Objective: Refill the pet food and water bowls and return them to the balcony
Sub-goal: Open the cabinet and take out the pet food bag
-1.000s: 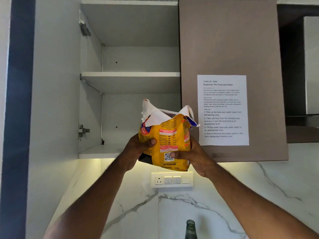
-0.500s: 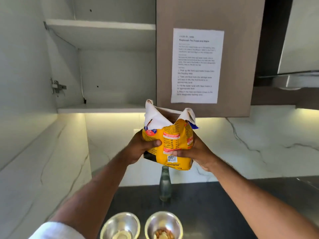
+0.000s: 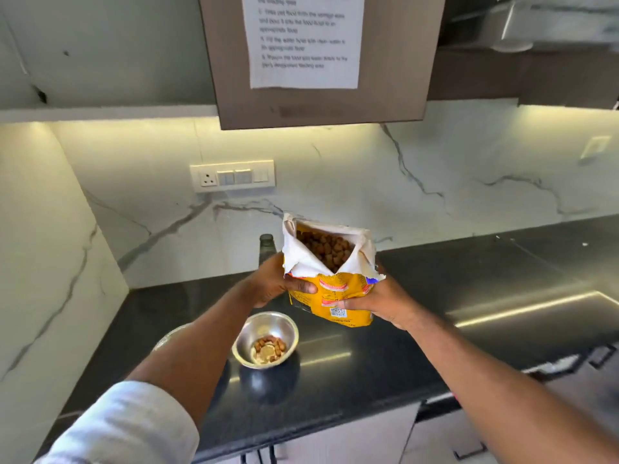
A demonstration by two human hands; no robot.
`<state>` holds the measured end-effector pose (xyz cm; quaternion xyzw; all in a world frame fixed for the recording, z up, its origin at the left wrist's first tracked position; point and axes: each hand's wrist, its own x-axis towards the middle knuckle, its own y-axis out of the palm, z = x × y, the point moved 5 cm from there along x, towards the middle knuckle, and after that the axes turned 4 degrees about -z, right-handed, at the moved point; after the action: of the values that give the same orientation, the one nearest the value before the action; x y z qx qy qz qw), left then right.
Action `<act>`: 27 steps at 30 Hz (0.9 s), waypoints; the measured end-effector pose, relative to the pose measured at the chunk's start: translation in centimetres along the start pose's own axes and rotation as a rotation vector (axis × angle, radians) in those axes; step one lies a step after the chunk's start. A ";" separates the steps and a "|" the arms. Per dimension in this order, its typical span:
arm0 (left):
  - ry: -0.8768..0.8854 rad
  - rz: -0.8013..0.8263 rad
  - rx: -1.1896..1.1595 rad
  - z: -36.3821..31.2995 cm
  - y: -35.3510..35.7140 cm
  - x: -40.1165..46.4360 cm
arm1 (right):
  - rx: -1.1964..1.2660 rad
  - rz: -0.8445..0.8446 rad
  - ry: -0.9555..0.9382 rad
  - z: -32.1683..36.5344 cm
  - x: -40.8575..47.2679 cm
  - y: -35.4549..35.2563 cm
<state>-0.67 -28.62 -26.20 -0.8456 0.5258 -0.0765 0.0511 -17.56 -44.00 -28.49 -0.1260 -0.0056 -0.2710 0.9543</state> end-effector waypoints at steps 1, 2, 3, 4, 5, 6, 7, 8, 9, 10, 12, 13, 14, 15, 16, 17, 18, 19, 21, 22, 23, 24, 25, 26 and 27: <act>-0.020 -0.002 0.004 0.9 0.5 0.6 | 0.001 -0.017 0.028 -1.2 0.0 -0.3; -0.032 -0.005 0.017 1.8 0.9 1.3 | 0.004 -0.034 0.055 -2.4 0.1 -0.6; -0.037 -0.007 0.037 2.7 1.1 2.1 | 0.013 -0.046 0.082 -3.5 0.1 -0.9; -0.035 -0.010 0.070 3.5 1.4 2.6 | 0.026 -0.046 0.100 -4.5 0.2 -1.1; -0.047 0.003 0.111 4.5 1.7 3.4 | 0.045 -0.041 0.111 -5.6 0.5 -1.2; -0.060 0.015 0.146 5.6 2.0 4.3 | 0.061 -0.036 0.113 -6.7 0.8 -1.3; -0.072 0.009 0.168 6.8 2.0 5.2 | 0.074 -0.037 0.119 -7.8 1.2 -1.3; -0.076 -0.006 0.169 7.9 2.1 6.1 | 0.083 -0.042 0.133 -8.8 1.6 -1.4; -0.083 -0.020 0.163 9.1 2.0 6.8 | 0.087 -0.045 0.145 -9.7 1.9 -1.4; -0.109 -0.029 0.155 10.4 2.0 7.5 | 0.087 -0.050 0.156 -10.8 2.4 -1.4; -0.176 -0.038 0.167 12.7 1.8 8.8 | 0.075 -0.067 0.176 -12.9 3.5 -1.3; -0.176 -0.031 0.238 13.8 1.5 9.5 | 0.071 -0.076 0.188 -13.9 4.0 -1.2; -0.155 -0.032 0.300 14.7 1.2 10.1 | 0.068 -0.084 0.196 -14.6 4.4 -1.0; -0.144 -0.025 0.328 15.6 1.0 10.8 | 0.063 -0.093 0.205 -15.6 4.9 -0.9; -0.169 -0.035 0.337 16.4 0.8 11.5 | 0.055 -0.101 0.213 -16.4 5.5 -0.7; -0.217 -0.040 0.329 17.1 0.5 12.0 | 0.049 -0.105 0.218 -17.1 6.0 -0.5; -0.247 -0.032 0.304 17.8 0.4 12.6 | 0.049 -0.105 0.224 -17.7 6.5 -0.3; -0.242 -0.021 0.288 18.4 0.2 13.2 | 0.050 -0.106 0.228 -18.2 6.9 -0.2; -0.261 0.024 0.246 19.7 -0.3 14.2 | 0.046 -0.111 0.235 -19.1 7.9 0.3; -0.270 0.034 0.235 20.2 -0.6 14.5 | 0.045 -0.112 0.235 -19.4 8.3 0.5; -0.274 0.037 0.237 20.7 -1.1 14.9 | 0.042 -0.112 0.236 -19.6 8.7 0.7; -0.274 0.041 0.231 21.0 -1.4 15.1 | 0.035 -0.113 0.234 -19.8 9.0 1.0; -0.275 0.050 0.230 21.4 -1.7 15.3 | 0.023 -0.110 0.230 -20.0 9.3 1.2; -0.279 0.060 0.219 21.7 -2.0 15.5 | 0.010 -0.107 0.223 -20.1 9.6 1.4; -0.284 0.068 0.210 21.9 -2.2 15.7 | 0.000 -0.108 0.216 -20.3 9.9 1.6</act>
<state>12.11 -41.59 -46.14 -0.8195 0.5309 -0.0091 0.2156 -9.49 -52.70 -47.73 -0.0956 0.0907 -0.3340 0.9333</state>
